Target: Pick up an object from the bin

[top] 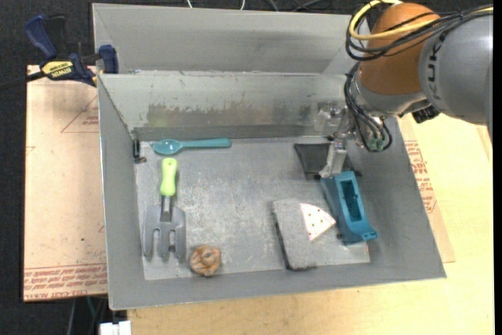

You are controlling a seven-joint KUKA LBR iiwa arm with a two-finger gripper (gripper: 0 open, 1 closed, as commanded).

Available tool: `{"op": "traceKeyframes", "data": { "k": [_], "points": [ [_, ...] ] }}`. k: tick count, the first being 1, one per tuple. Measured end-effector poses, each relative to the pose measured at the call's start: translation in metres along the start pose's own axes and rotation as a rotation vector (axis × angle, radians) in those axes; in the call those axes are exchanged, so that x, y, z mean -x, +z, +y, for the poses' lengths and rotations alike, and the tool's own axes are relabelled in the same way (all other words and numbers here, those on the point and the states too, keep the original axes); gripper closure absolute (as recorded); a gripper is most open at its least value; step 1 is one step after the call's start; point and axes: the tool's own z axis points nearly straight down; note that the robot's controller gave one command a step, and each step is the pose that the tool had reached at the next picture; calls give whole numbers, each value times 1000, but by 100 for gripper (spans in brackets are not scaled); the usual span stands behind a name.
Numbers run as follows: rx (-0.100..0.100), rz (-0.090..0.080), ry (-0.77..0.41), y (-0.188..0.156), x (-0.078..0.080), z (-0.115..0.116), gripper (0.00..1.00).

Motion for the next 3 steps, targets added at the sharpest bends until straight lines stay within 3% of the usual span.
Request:
{"op": "traceKeyframes", "data": {
  "k": [1, 2, 3],
  "points": [
    [0, 0, 0, 0, 0, 0, 100],
    [0, 0, 0, 0, 0, 0, 0],
    [0, 0, 0, 0, 0, 0, 100]
  ]
}}
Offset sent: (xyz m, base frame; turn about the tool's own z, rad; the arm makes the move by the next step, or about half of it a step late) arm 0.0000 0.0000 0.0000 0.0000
